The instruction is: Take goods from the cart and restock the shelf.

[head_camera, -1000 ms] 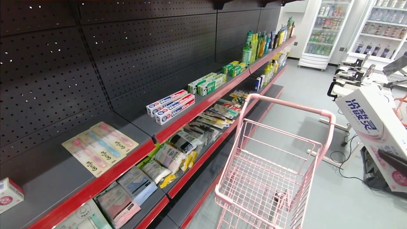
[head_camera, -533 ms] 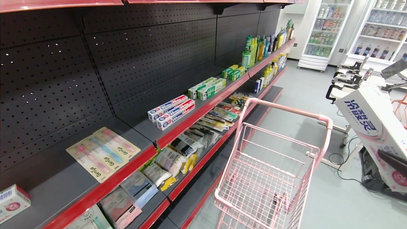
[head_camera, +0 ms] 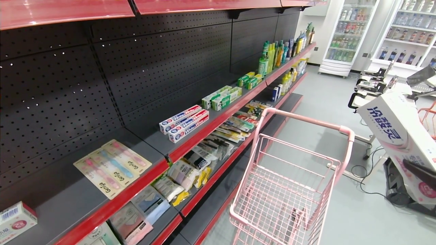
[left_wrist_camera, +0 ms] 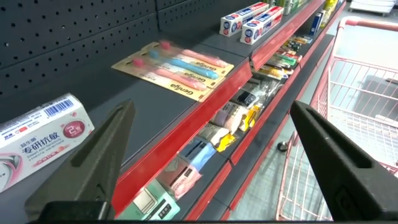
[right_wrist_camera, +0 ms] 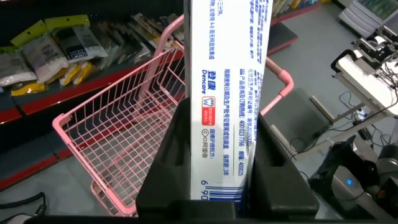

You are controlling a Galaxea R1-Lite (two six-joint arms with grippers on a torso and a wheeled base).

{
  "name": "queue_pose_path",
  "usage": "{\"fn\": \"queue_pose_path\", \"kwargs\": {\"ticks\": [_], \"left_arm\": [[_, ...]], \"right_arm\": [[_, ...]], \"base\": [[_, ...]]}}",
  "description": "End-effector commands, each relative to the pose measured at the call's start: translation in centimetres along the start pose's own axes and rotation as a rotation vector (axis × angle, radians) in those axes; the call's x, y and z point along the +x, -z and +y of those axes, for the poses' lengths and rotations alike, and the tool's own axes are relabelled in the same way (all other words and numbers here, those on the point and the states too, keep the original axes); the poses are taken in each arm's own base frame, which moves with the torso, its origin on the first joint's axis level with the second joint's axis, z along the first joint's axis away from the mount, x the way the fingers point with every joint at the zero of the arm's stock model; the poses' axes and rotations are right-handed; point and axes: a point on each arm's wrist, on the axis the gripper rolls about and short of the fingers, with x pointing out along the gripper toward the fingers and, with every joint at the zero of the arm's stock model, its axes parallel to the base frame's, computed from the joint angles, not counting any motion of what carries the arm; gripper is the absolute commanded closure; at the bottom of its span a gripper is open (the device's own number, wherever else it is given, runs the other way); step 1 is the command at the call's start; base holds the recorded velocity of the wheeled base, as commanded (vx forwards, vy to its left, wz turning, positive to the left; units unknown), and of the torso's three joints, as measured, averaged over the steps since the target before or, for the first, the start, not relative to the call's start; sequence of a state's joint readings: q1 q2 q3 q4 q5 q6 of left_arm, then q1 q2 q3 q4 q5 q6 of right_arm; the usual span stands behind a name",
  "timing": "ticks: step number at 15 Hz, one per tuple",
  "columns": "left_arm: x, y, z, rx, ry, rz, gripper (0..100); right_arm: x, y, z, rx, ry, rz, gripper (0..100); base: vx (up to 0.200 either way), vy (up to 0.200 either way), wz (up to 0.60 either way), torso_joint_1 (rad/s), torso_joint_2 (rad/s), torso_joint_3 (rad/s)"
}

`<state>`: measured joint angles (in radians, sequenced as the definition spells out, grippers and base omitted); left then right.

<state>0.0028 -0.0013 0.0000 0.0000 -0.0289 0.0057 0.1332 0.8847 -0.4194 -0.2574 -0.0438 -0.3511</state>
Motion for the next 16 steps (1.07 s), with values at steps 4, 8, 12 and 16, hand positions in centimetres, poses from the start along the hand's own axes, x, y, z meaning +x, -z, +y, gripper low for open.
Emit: {"fn": "queue_pose_path", "kwargs": {"ticks": [4, 8, 12, 16], "left_arm": [[0.01, 0.0, 0.0, 0.0, 0.0, 0.001, 0], [0.01, 0.0, 0.0, 0.0, 0.0, 0.001, 0], [0.01, 0.0, 0.0, 0.0, 0.0, 0.001, 0], [0.01, 0.0, 0.0, 0.0, 0.0, 0.001, 0]], "right_arm": [[0.23, 0.27, 0.11, -0.009, -0.006, 0.017, 100], [0.43, 0.36, 0.15, -0.009, -0.009, 0.027, 100], [0.56, 0.44, 0.23, -0.01, -0.017, 0.034, 100], [0.57, 0.64, 0.3, -0.011, -0.019, 0.039, 100]], "base": [[0.0, 0.0, 0.0, 0.0, 0.0, 0.0], [0.0, 0.0, 0.45, 0.003, 0.0, -0.001], [0.0, 0.0, 0.6, 0.008, 0.0, -0.001], [0.0, 0.0, 0.6, 0.001, 0.0, 0.006]]}}
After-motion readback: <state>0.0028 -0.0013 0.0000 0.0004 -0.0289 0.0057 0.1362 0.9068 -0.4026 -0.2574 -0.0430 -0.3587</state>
